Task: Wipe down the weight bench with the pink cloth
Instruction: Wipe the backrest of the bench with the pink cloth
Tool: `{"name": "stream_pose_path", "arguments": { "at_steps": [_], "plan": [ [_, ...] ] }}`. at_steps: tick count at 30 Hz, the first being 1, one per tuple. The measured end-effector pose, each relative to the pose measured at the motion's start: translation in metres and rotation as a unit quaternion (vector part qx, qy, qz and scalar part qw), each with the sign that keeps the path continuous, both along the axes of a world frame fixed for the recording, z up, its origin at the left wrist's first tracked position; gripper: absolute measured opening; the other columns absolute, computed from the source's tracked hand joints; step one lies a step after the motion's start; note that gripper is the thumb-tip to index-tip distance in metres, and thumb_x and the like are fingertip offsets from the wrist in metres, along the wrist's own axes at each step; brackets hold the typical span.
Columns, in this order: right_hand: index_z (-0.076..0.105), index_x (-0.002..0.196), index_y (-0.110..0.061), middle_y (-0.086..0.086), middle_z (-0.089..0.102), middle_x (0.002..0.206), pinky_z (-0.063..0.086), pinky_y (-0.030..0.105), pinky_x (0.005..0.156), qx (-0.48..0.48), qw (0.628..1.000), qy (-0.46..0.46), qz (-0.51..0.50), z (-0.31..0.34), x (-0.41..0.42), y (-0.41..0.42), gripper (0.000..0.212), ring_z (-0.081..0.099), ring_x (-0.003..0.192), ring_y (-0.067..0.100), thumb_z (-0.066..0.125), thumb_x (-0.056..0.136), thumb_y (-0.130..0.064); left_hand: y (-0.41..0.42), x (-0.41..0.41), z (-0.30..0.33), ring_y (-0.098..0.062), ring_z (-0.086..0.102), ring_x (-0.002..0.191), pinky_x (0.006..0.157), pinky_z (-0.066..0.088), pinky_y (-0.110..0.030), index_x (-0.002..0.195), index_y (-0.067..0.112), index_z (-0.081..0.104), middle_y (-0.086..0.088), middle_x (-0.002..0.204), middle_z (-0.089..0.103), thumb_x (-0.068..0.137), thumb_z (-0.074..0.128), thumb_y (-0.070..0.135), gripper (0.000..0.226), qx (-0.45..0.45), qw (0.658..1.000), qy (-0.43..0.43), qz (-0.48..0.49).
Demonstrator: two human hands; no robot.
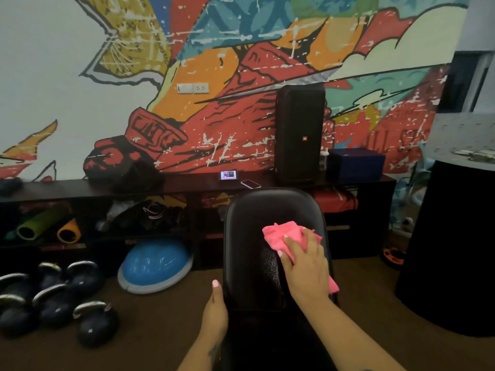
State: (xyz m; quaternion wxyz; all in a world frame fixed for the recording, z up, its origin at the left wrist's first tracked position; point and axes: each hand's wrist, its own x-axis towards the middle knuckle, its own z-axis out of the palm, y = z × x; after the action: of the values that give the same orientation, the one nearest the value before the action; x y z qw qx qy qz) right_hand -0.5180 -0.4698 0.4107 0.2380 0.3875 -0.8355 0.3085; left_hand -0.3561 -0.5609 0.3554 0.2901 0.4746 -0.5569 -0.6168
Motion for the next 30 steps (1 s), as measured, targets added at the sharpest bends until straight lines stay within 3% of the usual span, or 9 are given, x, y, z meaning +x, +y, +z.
{"name": "stream_pose_path", "arguments": {
  "at_steps": [6, 11, 14, 18, 21, 25, 28, 30],
  "plan": [
    [0.068, 0.098, -0.017, 0.006, 0.062, 0.112, 0.052, 0.036, 0.055, 0.037, 0.992, 0.113, 0.035, 0.007, -0.016, 0.001, 0.033, 0.062, 0.086, 0.027, 0.081, 0.068, -0.024, -0.004, -0.015, -0.011, -0.03, 0.05, 0.123, 0.11, 0.033, -0.045, 0.13, 0.011, 0.056, -0.014, 0.132, 0.057, 0.094, 0.023, 0.06, 0.069, 0.006, 0.999, 0.007, 0.041],
    [0.064, 0.086, -0.016, 0.005, 0.064, 0.098, 0.049, 0.033, 0.052, -0.015, 0.995, 0.096, 0.029, 0.026, -0.032, -0.006, 0.026, 0.06, 0.075, 0.026, 0.079, 0.066, -0.013, 0.0, -0.015, -0.016, -0.028, 0.054, 0.115, 0.104, 0.039, -0.041, 0.123, 0.01, 0.06, -0.014, 0.123, 0.061, 0.097, 0.021, 0.054, 0.064, -0.069, 0.995, -0.004, 0.068],
    [0.068, 0.09, -0.018, 0.007, 0.065, 0.097, 0.048, 0.032, 0.049, -0.027, 0.996, 0.072, 0.042, 0.039, -0.03, -0.023, 0.033, 0.061, 0.073, 0.03, 0.076, 0.063, -0.002, 0.0, -0.016, -0.014, -0.028, 0.054, 0.115, 0.101, 0.039, -0.035, 0.124, 0.008, 0.06, -0.015, 0.124, 0.061, 0.098, 0.022, 0.051, 0.062, -0.081, 0.994, -0.003, 0.08],
    [0.069, 0.101, -0.022, 0.01, 0.063, 0.109, 0.051, 0.04, 0.057, 0.01, 0.993, 0.1, 0.058, 0.031, -0.018, -0.021, 0.035, 0.06, 0.085, 0.035, 0.079, 0.067, -0.015, 0.003, -0.017, -0.013, -0.029, 0.051, 0.119, 0.096, 0.035, -0.032, 0.126, 0.006, 0.058, -0.017, 0.127, 0.058, 0.099, 0.021, 0.048, 0.062, -0.094, 0.992, -0.013, 0.086],
    [0.071, 0.1, -0.024, 0.012, 0.064, 0.106, 0.052, 0.04, 0.052, 0.036, 0.988, 0.122, 0.087, 0.022, -0.023, -0.006, 0.041, 0.061, 0.083, 0.036, 0.083, 0.062, -0.017, 0.005, -0.016, -0.012, -0.03, 0.051, 0.118, 0.095, 0.035, -0.032, 0.126, 0.006, 0.058, -0.017, 0.127, 0.058, 0.099, 0.021, 0.049, 0.063, -0.104, 0.99, -0.019, 0.092],
    [0.071, 0.087, -0.022, 0.009, 0.056, 0.083, 0.043, 0.031, 0.045, -0.007, 0.997, 0.053, 0.054, 0.041, -0.043, 0.001, 0.026, 0.06, 0.067, 0.032, 0.079, 0.064, -0.013, 0.008, -0.016, -0.01, -0.023, 0.053, 0.105, 0.09, 0.036, -0.031, 0.123, 0.006, 0.06, -0.016, 0.123, 0.061, 0.099, 0.02, 0.048, 0.062, -0.108, 0.99, -0.019, 0.093],
    [0.067, 0.102, -0.021, 0.01, 0.05, 0.093, 0.044, 0.035, 0.059, -0.016, 0.999, -0.033, -0.025, 0.061, -0.048, -0.011, 0.023, 0.058, 0.077, 0.033, 0.066, 0.079, -0.022, 0.007, -0.017, -0.008, -0.016, 0.048, 0.097, 0.088, 0.036, -0.031, 0.121, 0.006, 0.06, -0.014, 0.117, 0.062, 0.099, 0.02, 0.049, 0.063, -0.089, 0.991, -0.02, 0.094],
    [0.065, 0.106, -0.022, 0.01, 0.048, 0.097, 0.046, 0.038, 0.065, -0.002, 0.999, -0.042, -0.019, 0.062, -0.037, -0.02, 0.026, 0.057, 0.08, 0.034, 0.062, 0.082, -0.028, 0.007, -0.017, -0.008, -0.016, 0.047, 0.097, 0.088, 0.036, -0.031, 0.121, 0.006, 0.06, -0.012, 0.112, 0.061, 0.098, 0.02, 0.05, 0.064, -0.088, 0.991, -0.025, 0.095]
  ]
}}
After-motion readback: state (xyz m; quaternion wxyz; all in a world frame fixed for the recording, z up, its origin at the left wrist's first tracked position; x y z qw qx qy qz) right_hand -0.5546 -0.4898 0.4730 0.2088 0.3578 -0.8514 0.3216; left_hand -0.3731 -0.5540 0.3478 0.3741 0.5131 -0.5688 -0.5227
